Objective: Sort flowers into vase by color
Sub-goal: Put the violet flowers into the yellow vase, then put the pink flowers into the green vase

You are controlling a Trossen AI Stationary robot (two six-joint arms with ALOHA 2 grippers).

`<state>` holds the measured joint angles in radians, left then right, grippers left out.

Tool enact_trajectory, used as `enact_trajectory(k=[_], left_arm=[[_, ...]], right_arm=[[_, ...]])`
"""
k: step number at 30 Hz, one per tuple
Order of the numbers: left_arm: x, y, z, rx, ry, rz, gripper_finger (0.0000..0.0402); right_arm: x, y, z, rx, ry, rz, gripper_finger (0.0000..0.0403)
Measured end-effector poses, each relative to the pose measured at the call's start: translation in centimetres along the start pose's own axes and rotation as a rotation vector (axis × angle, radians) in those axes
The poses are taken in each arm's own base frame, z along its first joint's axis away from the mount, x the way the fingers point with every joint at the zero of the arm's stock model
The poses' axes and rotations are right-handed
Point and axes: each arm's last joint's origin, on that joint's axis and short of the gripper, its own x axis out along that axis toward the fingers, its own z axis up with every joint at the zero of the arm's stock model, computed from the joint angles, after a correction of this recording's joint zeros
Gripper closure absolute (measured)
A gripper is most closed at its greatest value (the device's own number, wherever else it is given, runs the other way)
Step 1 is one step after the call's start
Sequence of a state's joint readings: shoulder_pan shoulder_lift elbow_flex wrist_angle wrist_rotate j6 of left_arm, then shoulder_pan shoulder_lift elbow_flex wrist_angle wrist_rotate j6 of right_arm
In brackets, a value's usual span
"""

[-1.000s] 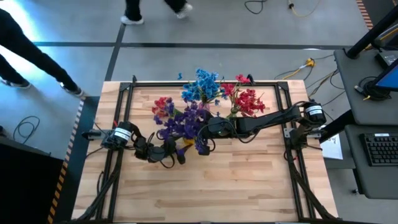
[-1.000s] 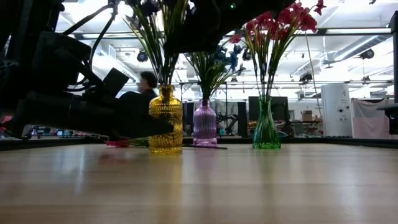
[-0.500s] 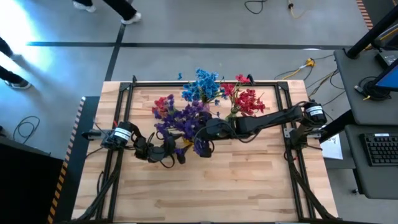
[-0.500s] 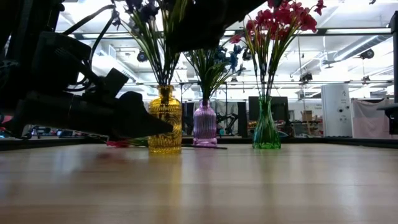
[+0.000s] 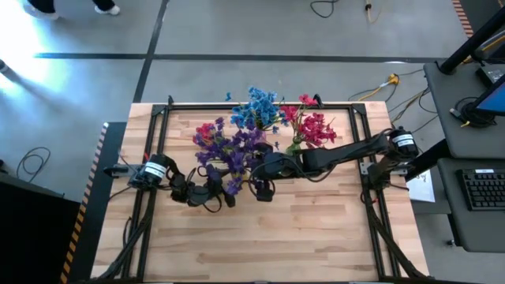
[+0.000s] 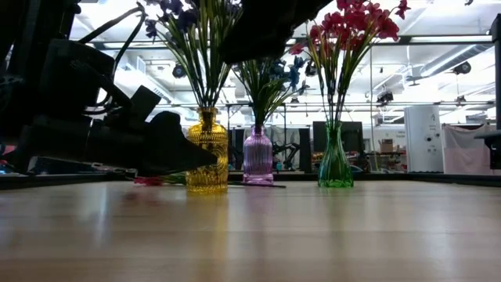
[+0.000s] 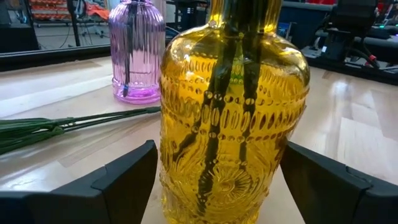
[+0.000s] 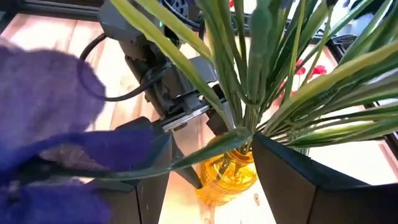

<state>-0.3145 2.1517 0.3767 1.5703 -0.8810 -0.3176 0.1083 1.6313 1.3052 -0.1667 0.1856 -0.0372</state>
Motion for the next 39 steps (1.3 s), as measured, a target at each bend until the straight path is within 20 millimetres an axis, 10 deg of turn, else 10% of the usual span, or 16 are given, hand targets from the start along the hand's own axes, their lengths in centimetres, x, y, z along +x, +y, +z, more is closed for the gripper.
enact_trajectory(k=[39], left_arm=[[-4.6,1.6,3.2,-0.141,0.016,-0.148,0.0087]], right_arm=[[-7.4,1.3,1.5,-0.004,0.014,0.041,0.0186]])
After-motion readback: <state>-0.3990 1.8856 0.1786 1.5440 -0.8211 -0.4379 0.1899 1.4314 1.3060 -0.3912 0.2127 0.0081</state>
